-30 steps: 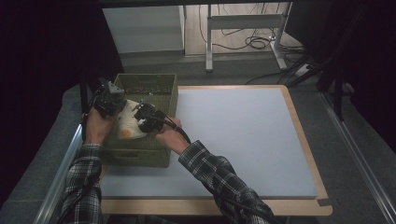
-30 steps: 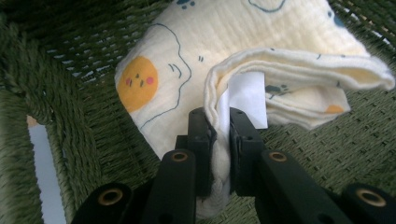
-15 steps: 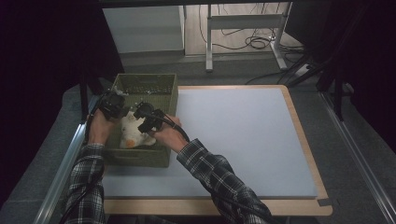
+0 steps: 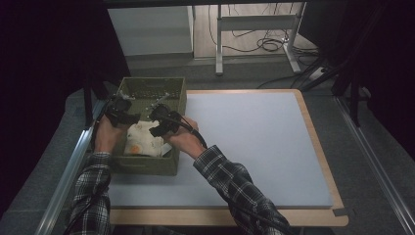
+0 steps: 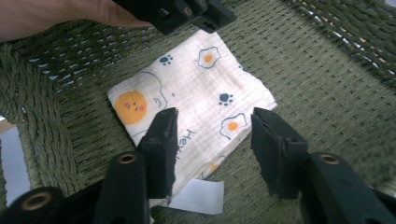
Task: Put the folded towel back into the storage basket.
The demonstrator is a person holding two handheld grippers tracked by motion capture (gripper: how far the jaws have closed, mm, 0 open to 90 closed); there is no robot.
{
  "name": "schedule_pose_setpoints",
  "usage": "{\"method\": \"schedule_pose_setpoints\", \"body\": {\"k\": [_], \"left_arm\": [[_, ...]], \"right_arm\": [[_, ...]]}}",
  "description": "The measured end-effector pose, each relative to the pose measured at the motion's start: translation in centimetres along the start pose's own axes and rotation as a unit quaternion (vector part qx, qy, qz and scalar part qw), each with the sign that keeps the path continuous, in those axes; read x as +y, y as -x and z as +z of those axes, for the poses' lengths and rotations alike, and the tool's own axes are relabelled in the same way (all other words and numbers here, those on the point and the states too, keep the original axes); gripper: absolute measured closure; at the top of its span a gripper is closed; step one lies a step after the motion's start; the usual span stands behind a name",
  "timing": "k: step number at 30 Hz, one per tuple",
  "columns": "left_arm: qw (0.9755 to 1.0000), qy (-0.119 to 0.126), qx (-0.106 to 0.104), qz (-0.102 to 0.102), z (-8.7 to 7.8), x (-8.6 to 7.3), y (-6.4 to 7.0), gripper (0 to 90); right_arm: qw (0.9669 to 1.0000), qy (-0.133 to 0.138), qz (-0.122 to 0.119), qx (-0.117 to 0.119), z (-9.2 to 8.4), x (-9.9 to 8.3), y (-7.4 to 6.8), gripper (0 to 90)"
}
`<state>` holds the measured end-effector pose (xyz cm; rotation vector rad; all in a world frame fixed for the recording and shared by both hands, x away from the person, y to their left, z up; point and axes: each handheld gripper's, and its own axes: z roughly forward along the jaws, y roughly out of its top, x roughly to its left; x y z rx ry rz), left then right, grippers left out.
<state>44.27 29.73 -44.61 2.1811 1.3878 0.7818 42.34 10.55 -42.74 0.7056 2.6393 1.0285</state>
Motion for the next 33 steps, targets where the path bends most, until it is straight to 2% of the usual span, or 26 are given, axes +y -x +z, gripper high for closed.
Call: {"method": "schedule_pose_setpoints", "body": {"k": [9,14,25,29,33], "left_arm": [[0.9988,0.021,-0.031,-0.033,-0.7,-0.5,0.1,27.5],[0.9965,0.036,-0.058,-0.049,-1.2,-0.6,0.3,21.8],[0.994,0.053,-0.082,-0.049,-1.9,-0.2,1.8,12.7],[0.9917,0.066,-0.095,-0.056,-2.4,-0.1,2.3,11.0],[0.9883,0.078,-0.113,-0.067,-2.8,0.1,2.8,8.1]], "right_arm": [[0.9992,0.039,-0.001,0.002,-1.5,-1.5,1.3,34.4],[0.9986,0.053,0.002,0.006,-2.5,-2.2,1.9,30.1],[0.9976,0.063,0.01,0.025,-4.6,-4.2,3.0,21.9],[0.9975,0.063,0.006,0.032,-5.2,-5.0,3.2,19.0],[0.997,0.063,0.006,0.043,-5.9,-5.8,3.5,15.8]]}}
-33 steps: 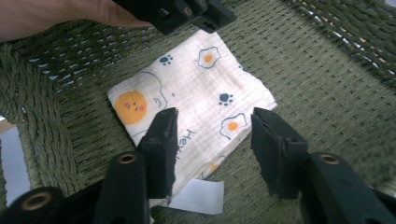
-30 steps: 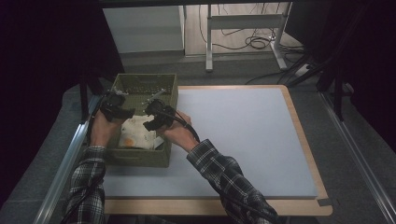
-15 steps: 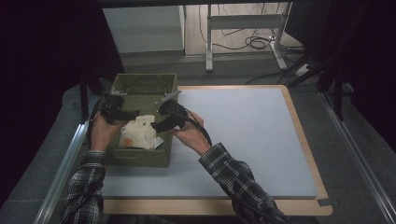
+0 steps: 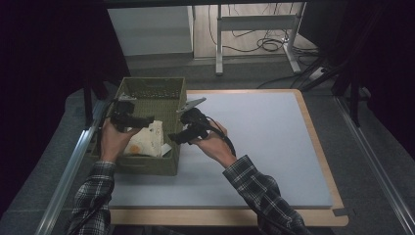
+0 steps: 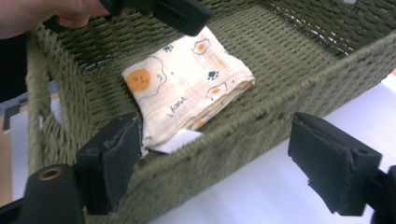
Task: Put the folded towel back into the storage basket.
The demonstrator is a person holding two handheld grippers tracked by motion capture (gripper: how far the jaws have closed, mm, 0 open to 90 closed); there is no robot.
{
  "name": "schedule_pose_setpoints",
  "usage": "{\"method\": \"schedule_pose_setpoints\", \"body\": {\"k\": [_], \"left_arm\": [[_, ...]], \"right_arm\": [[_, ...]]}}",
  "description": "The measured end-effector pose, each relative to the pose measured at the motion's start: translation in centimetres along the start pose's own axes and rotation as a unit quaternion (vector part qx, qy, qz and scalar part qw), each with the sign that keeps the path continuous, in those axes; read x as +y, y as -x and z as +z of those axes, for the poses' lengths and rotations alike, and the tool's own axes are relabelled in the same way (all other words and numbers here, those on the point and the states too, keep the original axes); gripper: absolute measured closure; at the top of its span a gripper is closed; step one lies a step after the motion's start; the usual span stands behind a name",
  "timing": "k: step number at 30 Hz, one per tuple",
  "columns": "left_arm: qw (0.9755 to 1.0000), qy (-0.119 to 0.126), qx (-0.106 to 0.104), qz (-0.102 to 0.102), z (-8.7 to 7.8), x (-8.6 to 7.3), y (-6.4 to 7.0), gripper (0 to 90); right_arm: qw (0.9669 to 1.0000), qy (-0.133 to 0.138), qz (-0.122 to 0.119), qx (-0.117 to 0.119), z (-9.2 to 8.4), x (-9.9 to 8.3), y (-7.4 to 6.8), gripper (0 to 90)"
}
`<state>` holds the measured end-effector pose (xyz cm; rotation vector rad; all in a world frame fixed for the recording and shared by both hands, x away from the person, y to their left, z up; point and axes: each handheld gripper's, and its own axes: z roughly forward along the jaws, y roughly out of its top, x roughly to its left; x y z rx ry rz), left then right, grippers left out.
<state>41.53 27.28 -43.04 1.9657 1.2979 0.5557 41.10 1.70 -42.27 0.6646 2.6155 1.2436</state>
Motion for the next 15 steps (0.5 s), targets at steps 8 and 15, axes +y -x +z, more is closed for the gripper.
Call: {"method": "schedule_pose_setpoints", "body": {"k": [8,15], "left_arm": [[0.9994,0.014,-0.03,0.005,-0.6,0.4,2.0,3.8],[0.9987,0.013,-0.044,0.024,-0.9,0.7,4.3,1.5]], "right_arm": [[1.0,0.006,-0.001,-0.001,-1.9,-1.5,0.8,10.0],[0.9997,0.008,0.021,0.002,-4.0,-3.1,2.1,6.9]]}}
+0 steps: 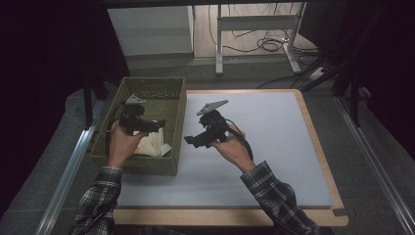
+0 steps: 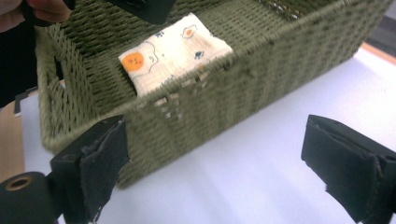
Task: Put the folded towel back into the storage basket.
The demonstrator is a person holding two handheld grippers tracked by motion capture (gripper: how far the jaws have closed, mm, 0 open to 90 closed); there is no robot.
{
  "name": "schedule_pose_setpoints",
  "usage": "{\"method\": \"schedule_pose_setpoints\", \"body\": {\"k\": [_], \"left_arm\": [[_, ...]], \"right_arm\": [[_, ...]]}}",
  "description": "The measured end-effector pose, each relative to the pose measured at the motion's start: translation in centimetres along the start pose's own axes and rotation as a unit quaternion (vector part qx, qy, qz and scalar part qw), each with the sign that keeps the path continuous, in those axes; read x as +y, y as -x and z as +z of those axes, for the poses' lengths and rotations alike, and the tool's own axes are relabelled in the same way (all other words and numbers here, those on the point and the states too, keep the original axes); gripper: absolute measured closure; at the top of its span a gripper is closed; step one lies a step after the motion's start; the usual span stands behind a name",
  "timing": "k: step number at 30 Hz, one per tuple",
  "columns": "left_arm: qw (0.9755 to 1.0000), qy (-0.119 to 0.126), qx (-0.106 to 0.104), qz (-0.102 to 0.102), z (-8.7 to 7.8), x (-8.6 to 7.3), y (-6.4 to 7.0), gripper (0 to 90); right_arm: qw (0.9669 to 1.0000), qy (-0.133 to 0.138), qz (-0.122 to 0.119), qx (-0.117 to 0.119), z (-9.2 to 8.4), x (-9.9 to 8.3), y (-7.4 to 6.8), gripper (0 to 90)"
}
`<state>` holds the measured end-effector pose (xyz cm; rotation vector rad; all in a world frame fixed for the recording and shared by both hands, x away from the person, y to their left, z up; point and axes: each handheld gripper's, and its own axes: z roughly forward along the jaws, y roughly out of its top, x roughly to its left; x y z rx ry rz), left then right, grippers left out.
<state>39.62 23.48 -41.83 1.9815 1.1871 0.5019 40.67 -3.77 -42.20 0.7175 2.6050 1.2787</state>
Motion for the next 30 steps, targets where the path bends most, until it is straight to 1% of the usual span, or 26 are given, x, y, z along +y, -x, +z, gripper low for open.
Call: {"method": "schedule_pose_setpoints", "body": {"k": [2,9,11,14,15,17,20,24,27,30], "left_arm": [[0.9999,-0.001,0.003,0.013,0.0,0.2,0.8,0.8],[0.9993,0.005,-0.001,0.036,-0.3,0.5,3.1,0.2],[0.9992,0.009,-0.008,0.039,-0.4,0.6,3.8,0.2],[0.9988,0.016,-0.026,0.039,-0.4,0.6,5.0,0.0],[0.9984,0.02,-0.034,0.042,-0.3,0.6,5.6,0.0],[0.9976,0.024,-0.042,0.049,0.0,0.4,6.6,0.0],[0.9966,0.026,-0.048,0.061,0.4,0.1,8.1,0.0],[0.9954,0.031,-0.056,0.071,0.8,-0.2,9.7,0.0],[0.9944,0.038,-0.065,0.075,1.0,-0.2,10.7,0.0],[0.9936,0.043,-0.073,0.075,1.2,-0.2,11.8,0.0]], "right_arm": [[1.0,-0.002,0.001,-0.002,-0.5,-0.5,0.3,6.2],[0.9999,0.0,0.004,-0.013,-2.5,-2.3,1.5,4.3],[0.9999,0.001,0.01,-0.014,-3.1,-2.9,1.8,4.2],[0.9997,0.003,0.015,-0.017,-3.9,-3.8,2.4,4.1],[0.9997,0.002,0.015,-0.017,-4.1,-4.1,2.5,4.1],[0.9996,0.003,0.018,-0.022,-4.7,-4.8,2.8,4.0],[0.9994,0.002,0.02,-0.028,-5.7,-5.7,3.1,4.0],[0.9991,0.0,0.019,-0.039,-7.1,-7.0,3.7,4.0],[0.9986,0.001,0.021,-0.049,-8.3,-8.0,4.1,4.0],[0.9981,0.005,0.028,-0.054,-9.5,-9.2,4.5,4.0]]}}
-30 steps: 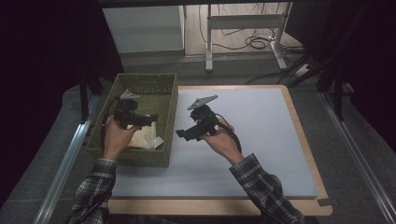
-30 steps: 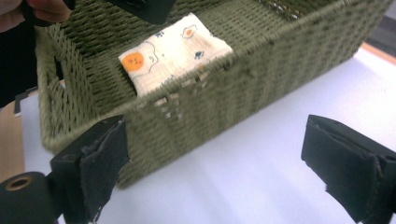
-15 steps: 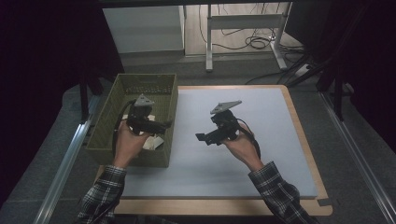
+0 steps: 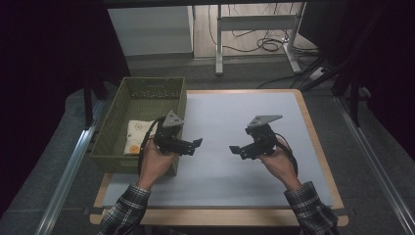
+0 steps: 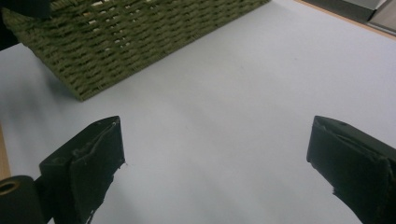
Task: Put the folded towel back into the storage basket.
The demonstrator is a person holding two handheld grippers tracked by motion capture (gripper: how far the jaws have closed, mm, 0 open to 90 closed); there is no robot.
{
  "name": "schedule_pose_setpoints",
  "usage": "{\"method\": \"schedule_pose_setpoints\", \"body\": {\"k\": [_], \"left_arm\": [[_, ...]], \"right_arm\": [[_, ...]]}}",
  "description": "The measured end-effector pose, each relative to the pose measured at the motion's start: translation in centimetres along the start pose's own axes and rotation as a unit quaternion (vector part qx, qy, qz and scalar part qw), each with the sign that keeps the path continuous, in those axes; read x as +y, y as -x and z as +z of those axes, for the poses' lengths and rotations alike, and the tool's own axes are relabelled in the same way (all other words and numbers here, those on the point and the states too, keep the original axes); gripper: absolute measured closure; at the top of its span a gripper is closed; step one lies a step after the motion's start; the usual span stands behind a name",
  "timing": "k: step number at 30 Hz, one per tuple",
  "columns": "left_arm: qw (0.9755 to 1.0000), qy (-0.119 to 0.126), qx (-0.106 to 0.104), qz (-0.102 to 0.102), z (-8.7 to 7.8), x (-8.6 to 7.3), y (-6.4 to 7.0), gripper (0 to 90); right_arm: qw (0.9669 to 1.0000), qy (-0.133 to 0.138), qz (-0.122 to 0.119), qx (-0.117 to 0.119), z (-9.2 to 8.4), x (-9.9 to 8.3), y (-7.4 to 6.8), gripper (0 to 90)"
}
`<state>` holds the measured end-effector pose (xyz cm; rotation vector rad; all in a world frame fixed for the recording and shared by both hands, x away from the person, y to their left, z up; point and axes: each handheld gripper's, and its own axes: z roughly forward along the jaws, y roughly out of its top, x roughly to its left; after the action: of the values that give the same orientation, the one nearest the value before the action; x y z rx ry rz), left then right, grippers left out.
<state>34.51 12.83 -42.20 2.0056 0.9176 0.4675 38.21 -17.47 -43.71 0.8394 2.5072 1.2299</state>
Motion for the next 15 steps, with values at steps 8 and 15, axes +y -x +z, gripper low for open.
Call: {"method": "schedule_pose_setpoints", "body": {"k": [8,15], "left_arm": [[0.9995,0.016,-0.027,0.009,1.2,-0.3,3.5,0.0],[0.9988,0.011,-0.041,0.024,2.5,-1.5,6.4,0.0]], "right_arm": [[0.9998,0.004,0.008,-0.017,-2.8,-3.1,1.4,4.0],[0.9993,0.004,0.021,-0.03,-4.7,-6.4,2.2,4.0]]}}
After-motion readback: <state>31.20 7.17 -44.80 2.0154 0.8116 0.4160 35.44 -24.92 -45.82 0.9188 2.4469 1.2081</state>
